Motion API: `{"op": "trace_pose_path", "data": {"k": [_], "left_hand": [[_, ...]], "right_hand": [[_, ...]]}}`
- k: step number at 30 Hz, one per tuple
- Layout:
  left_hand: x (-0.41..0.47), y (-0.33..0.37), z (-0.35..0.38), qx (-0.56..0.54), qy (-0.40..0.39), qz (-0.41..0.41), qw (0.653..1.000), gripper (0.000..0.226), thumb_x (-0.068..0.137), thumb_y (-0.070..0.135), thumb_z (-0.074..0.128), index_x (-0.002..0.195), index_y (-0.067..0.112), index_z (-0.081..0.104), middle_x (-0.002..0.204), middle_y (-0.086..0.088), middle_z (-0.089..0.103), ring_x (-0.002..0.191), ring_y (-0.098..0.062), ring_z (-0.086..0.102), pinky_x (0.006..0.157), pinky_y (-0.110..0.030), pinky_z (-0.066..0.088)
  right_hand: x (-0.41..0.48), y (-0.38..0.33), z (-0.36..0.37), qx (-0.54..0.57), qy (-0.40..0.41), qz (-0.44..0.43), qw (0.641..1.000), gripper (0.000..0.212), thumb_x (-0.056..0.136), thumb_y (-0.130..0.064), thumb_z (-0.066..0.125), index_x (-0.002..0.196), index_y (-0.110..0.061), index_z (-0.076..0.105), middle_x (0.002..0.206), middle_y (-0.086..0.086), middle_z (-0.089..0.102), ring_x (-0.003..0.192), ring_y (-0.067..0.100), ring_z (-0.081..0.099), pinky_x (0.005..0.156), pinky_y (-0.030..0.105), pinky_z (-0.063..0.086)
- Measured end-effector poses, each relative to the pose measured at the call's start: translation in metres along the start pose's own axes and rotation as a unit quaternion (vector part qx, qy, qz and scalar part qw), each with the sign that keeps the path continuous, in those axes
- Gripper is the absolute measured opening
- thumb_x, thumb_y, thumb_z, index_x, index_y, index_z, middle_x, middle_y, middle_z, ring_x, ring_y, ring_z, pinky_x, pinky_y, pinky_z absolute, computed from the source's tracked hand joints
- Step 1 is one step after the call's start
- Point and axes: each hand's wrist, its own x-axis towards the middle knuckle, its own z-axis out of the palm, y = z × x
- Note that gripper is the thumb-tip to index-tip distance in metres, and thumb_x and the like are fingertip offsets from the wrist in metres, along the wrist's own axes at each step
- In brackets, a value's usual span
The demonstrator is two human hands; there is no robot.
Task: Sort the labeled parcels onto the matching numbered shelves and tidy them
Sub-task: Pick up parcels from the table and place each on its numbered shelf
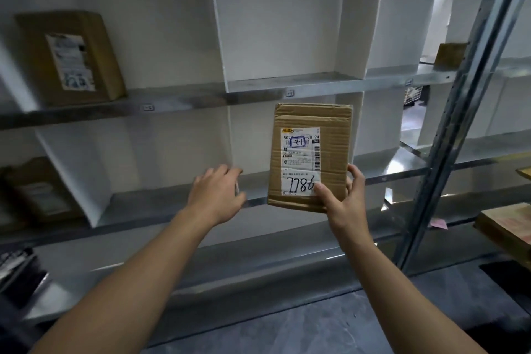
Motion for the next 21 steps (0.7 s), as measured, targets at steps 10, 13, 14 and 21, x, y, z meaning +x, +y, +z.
{"op": "trace_pose_path", "data": {"k": [10, 13, 14, 21], "left_hand": [[-0.038, -0.086, -0.054, 0.015, 0.055, -0.099, 0.993, 0.058, 0.091, 0.045, 0.053, 0.144, 0.027, 0.039, 0.143, -0.002, 0.048, 0.129, -0.026, 0.044, 0.106, -0.044, 0.039], [-0.038, -0.107, -0.068, 0.030, 0.077, -0.116, 0.990, 0.058, 0.090, 0.046, 0.054, 0.143, 0.027, 0.040, 0.142, -0.002, 0.048, 0.128, -0.026, 0.044, 0.105, -0.044, 0.039], [-0.036, -0.114, -0.073, 0.034, 0.083, -0.121, 0.989, 0.058, 0.090, 0.046, 0.054, 0.143, 0.027, 0.040, 0.141, -0.002, 0.049, 0.128, -0.026, 0.044, 0.104, -0.044, 0.039], [-0.002, -0.162, -0.102, 0.039, 0.139, -0.145, 0.979, 0.056, 0.091, 0.047, 0.054, 0.142, 0.026, 0.042, 0.140, -0.003, 0.049, 0.127, -0.025, 0.045, 0.105, -0.045, 0.040]], "right_hand": [[0.012, -0.046, 0.109, 0.059, -0.107, -0.077, 0.990, 0.063, 0.091, -0.025, 0.073, 0.136, -0.039, 0.031, 0.129, -0.004, 0.060, 0.115, 0.016, 0.066, 0.094, 0.042, 0.058], [0.023, -0.059, 0.141, 0.078, -0.128, -0.092, 0.984, 0.062, 0.091, -0.023, 0.073, 0.136, -0.037, 0.032, 0.129, -0.003, 0.059, 0.116, 0.018, 0.065, 0.094, 0.044, 0.058], [0.029, -0.063, 0.151, 0.083, -0.134, -0.097, 0.983, 0.063, 0.091, -0.024, 0.074, 0.136, -0.037, 0.032, 0.129, -0.003, 0.059, 0.116, 0.019, 0.065, 0.094, 0.045, 0.058], [0.083, -0.089, 0.220, 0.107, -0.167, -0.137, 0.971, 0.065, 0.091, -0.024, 0.074, 0.137, -0.039, 0.030, 0.132, 0.000, 0.059, 0.115, 0.019, 0.066, 0.091, 0.043, 0.060]]}}
